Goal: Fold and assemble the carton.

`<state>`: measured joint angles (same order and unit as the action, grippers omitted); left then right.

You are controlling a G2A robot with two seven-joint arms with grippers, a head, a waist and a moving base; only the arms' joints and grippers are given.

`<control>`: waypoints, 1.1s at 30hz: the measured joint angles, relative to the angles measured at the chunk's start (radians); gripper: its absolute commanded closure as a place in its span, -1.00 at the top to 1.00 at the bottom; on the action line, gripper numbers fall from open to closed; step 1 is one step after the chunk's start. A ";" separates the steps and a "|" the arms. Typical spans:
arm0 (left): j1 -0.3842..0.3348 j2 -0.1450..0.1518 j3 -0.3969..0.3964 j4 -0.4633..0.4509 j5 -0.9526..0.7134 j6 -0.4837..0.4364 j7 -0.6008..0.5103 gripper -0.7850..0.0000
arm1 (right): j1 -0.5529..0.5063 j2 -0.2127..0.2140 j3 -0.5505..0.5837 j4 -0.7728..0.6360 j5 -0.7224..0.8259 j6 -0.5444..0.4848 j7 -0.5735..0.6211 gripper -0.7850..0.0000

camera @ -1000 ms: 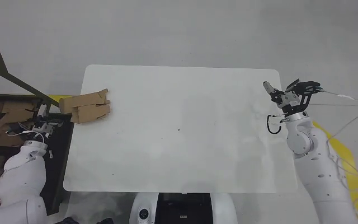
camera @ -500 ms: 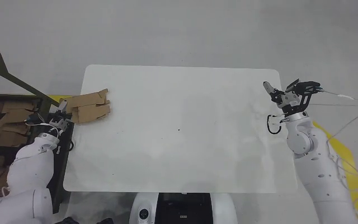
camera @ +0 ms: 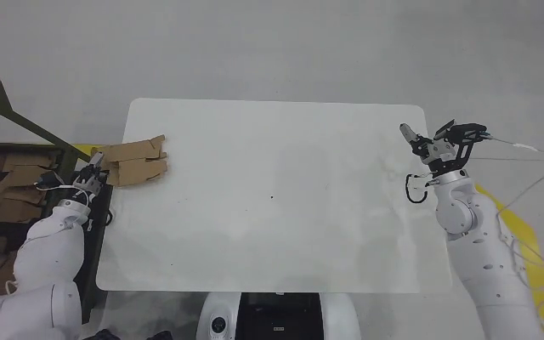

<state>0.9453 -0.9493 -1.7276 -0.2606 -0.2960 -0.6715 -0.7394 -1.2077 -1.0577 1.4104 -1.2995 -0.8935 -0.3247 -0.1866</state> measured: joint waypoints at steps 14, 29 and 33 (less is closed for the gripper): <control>-0.020 -0.005 -0.019 -0.003 -0.082 -0.001 -0.043 -1.00 | 0.000 0.000 0.000 0.000 0.000 0.000 0.000 1.00; -0.022 0.023 -0.084 -0.062 -0.213 -0.027 -0.180 -1.00 | 0.000 0.000 0.000 0.000 0.000 0.000 0.000 1.00; -0.041 0.014 -0.073 -0.104 -0.237 -0.023 -0.248 -1.00 | 0.000 0.000 0.000 0.000 0.000 0.000 0.000 1.00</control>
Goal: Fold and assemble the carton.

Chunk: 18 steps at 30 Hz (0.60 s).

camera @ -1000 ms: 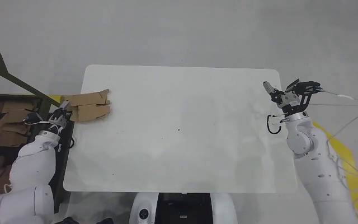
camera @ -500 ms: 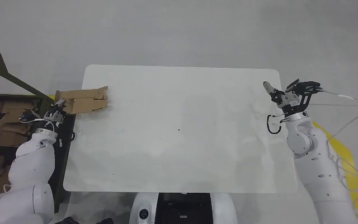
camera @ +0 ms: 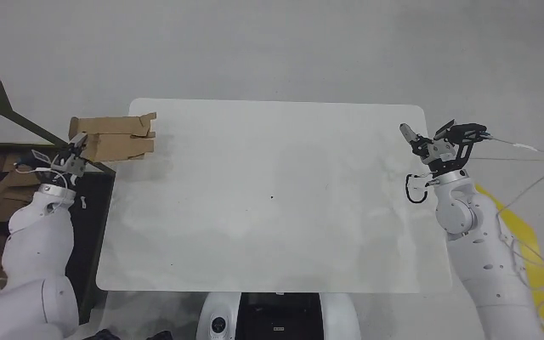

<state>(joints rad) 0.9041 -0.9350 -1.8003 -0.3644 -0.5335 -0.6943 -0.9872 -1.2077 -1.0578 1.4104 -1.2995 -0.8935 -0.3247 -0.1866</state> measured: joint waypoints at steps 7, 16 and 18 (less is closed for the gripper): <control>-0.056 -0.038 0.072 -0.090 -0.014 0.011 -0.070 -1.00 | 0.000 0.000 0.000 0.000 0.000 0.000 0.000 1.00; -0.103 -0.103 0.221 -0.205 -0.005 0.038 -0.088 -1.00 | 0.000 0.000 0.000 0.000 0.000 0.000 0.000 1.00; -0.107 -0.116 0.254 -0.227 0.000 0.042 -0.089 -1.00 | 0.000 0.000 0.000 0.000 0.000 0.000 0.000 1.00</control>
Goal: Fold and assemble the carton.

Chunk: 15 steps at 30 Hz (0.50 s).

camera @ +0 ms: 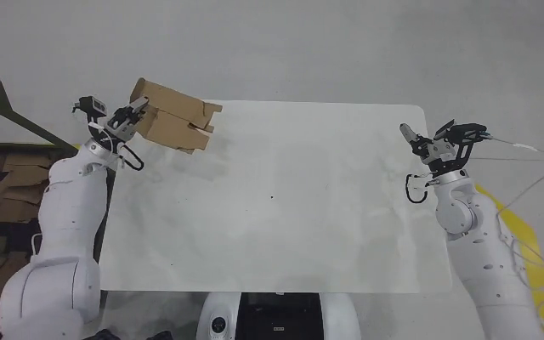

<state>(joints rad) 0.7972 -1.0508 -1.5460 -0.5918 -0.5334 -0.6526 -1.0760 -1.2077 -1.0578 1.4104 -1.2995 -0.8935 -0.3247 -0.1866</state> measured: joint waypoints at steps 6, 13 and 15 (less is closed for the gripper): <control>-0.006 -0.040 0.110 -0.068 0.021 0.019 0.007 -1.00 | 0.000 0.000 0.000 0.000 0.000 0.000 0.000 1.00; -0.010 -0.079 0.216 -0.141 0.011 0.058 -0.004 -1.00 | 0.000 0.000 0.000 0.000 0.000 0.000 0.000 1.00; -0.010 -0.089 0.245 -0.165 0.019 0.059 -0.003 -1.00 | 0.000 0.000 0.000 0.000 0.000 0.000 0.000 1.00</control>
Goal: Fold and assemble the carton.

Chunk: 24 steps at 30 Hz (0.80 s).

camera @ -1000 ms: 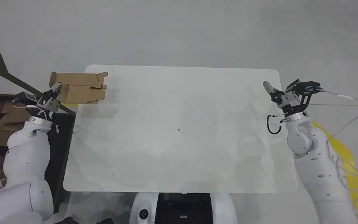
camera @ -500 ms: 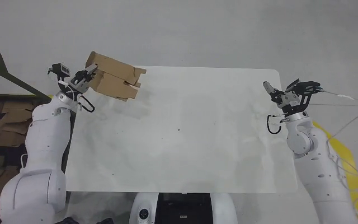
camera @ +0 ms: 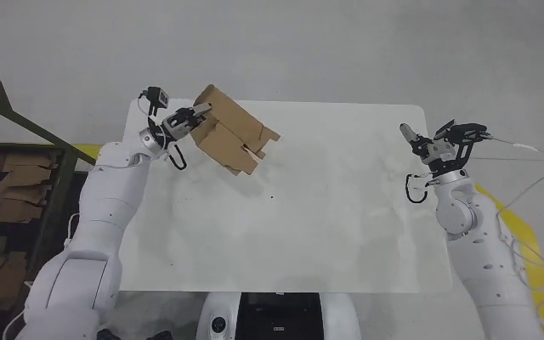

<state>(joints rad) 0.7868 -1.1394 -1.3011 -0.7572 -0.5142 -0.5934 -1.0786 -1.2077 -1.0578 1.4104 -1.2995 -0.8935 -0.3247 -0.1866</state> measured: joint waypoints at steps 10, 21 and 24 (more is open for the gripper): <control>0.015 -0.052 0.163 -0.140 0.048 0.016 0.034 -1.00 | 0.000 0.000 0.000 0.000 0.000 0.000 0.000 1.00; 0.032 -0.079 0.265 -0.223 0.116 0.008 0.051 -1.00 | 0.000 0.000 0.000 0.000 0.000 0.000 0.000 1.00; 0.032 -0.080 0.264 -0.221 0.116 0.002 0.054 -1.00 | 0.000 0.000 0.000 0.000 0.000 0.000 0.000 1.00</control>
<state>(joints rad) 0.8184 -1.2194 -1.0368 -0.9783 -0.3983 -0.5917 -1.0246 -1.2077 -1.0577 1.4104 -1.2995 -0.8935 -0.3247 -0.1866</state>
